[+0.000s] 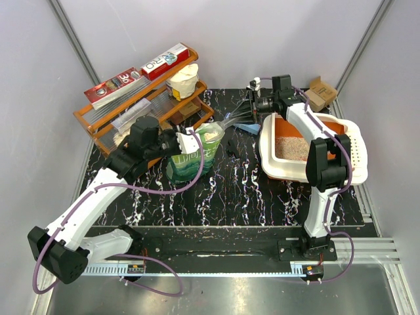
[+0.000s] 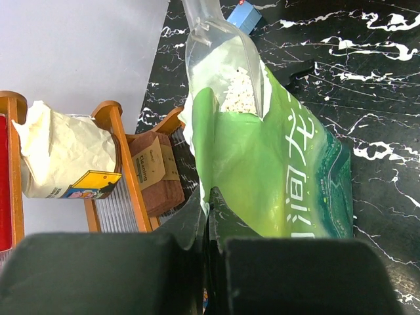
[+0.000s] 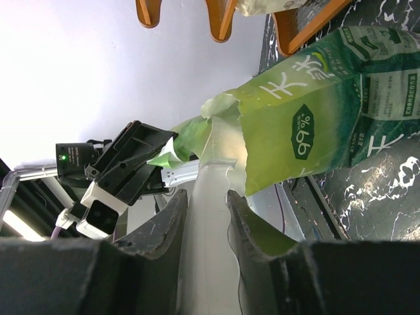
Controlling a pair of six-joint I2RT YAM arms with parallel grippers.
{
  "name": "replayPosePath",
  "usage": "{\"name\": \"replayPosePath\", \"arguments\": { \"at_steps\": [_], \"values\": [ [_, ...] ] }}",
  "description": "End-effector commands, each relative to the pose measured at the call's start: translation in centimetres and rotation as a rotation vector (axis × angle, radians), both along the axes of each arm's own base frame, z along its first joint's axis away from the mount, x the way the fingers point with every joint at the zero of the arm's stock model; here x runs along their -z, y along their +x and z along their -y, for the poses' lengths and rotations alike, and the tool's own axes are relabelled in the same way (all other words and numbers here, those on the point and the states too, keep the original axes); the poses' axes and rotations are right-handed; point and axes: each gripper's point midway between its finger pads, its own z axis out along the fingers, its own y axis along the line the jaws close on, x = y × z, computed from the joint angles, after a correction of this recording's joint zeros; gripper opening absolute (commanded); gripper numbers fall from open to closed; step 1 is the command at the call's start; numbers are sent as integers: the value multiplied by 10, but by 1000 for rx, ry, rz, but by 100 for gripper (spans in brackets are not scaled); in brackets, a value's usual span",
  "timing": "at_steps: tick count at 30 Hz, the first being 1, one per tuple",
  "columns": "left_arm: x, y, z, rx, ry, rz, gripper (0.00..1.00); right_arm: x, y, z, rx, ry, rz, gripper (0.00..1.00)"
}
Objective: Fill the litter box with clean litter
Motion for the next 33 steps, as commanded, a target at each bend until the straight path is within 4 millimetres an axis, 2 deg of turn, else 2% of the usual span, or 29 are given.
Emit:
{"name": "replayPosePath", "arguments": {
  "at_steps": [1, 4, 6, 9, 10, 12, 13, 14, 15, 16, 18, 20, 21, 23, 25, 29, 33],
  "values": [
    [-80, 8, 1, 1, -117, 276, 0, -6, -10, 8, -46, 43, -2, 0],
    [-89, 8, 1, -1, -128, 292, 0, -18, -14, 15, -79, 81, 38, 0],
    [-90, 6, 1, 2, -129, 294, 0, -19, -18, 17, -92, 95, 48, 0],
    [-86, 7, 1, -1, -129, 295, 0, 5, -11, 9, -76, 76, 35, 0],
    [-83, 8, 2, -2, -133, 289, 0, 20, -7, 5, -70, 72, -36, 0],
    [-83, 9, 4, -3, -150, 285, 0, 27, -5, -2, -109, 113, -16, 0],
    [-82, 11, 5, -6, -150, 276, 0, 15, -5, 0, -100, 126, -144, 0],
    [-80, 11, 5, -5, -148, 263, 0, 8, -9, 6, -141, 151, -35, 0],
    [-81, 11, 5, -5, -145, 262, 0, 1, -12, 11, -148, 155, -17, 0],
    [-84, 10, 5, -5, -146, 266, 0, -16, -14, 24, -130, 162, 48, 0],
    [-86, 10, 5, 1, -142, 277, 0, -18, -10, 26, -77, 152, 80, 0],
    [-86, 10, 5, 3, -145, 285, 0, -2, 2, 7, -46, 131, 63, 0],
    [-82, 12, 6, 2, -138, 278, 0, 17, 6, -4, -77, 132, 21, 0],
    [-81, 13, 6, 0, -138, 277, 0, 12, 5, -12, -111, 149, 39, 0],
    [-83, 13, 5, -5, -140, 279, 0, 5, 3, -7, -108, 153, 56, 0],
    [-85, 13, 2, -20, -146, 294, 0, 1, 2, 15, -68, 149, 38, 0],
    [-82, 12, -1, -34, -144, 292, 0, -11, 4, 40, -28, 153, 59, 0]
  ]
}}
